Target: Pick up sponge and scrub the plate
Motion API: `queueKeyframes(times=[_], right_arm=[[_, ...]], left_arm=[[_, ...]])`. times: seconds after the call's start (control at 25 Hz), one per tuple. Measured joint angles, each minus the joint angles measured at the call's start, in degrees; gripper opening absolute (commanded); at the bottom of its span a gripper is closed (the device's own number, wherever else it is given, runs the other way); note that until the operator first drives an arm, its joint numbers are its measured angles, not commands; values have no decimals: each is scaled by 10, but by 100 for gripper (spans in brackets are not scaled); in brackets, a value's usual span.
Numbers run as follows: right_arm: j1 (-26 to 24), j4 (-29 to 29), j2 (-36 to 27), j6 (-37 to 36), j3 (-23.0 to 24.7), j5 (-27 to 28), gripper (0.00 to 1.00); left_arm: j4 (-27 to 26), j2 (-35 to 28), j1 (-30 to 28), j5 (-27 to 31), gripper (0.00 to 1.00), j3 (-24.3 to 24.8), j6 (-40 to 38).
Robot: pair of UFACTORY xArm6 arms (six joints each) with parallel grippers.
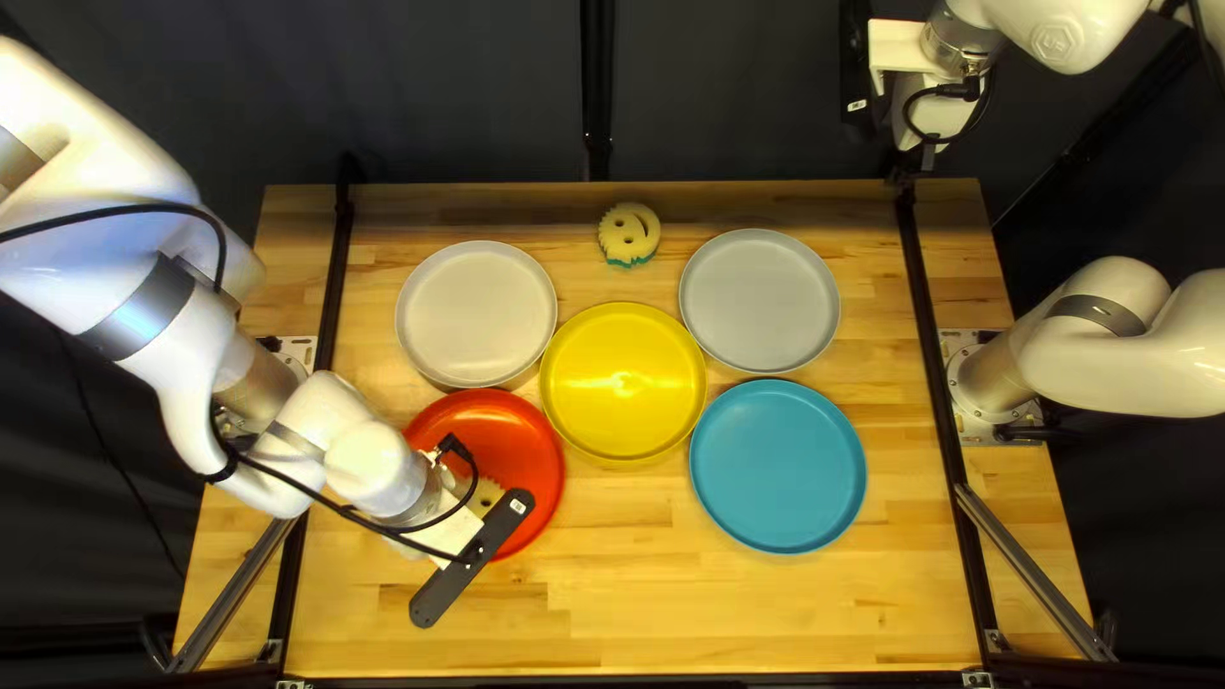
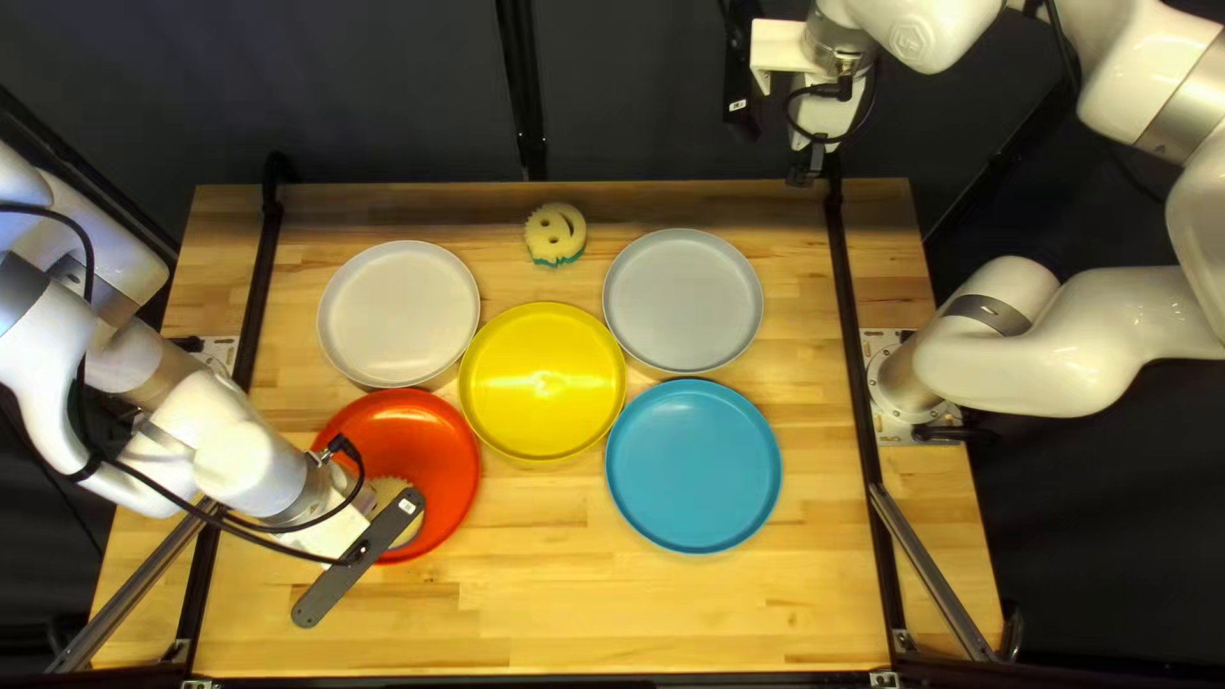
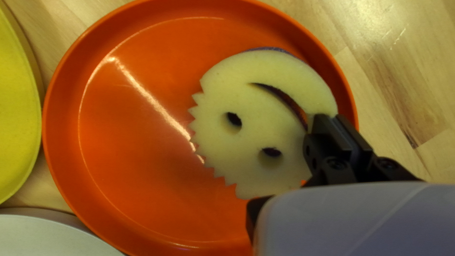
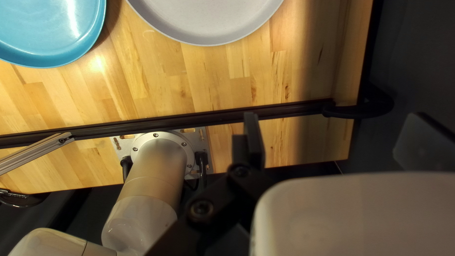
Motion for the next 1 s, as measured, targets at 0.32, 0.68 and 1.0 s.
queueKeyframes(times=[0.32,0.68,1.0], right_arm=[[0,0,0,0,0,0,100],[0,0,0,0,0,0,100],[0,0,0,0,0,0,100]], left_arm=[[-34,-71,27,-7,0,79,34],[-35,-149,44,30,0,127,23],[-24,-44,3,6,0,47,-7]])
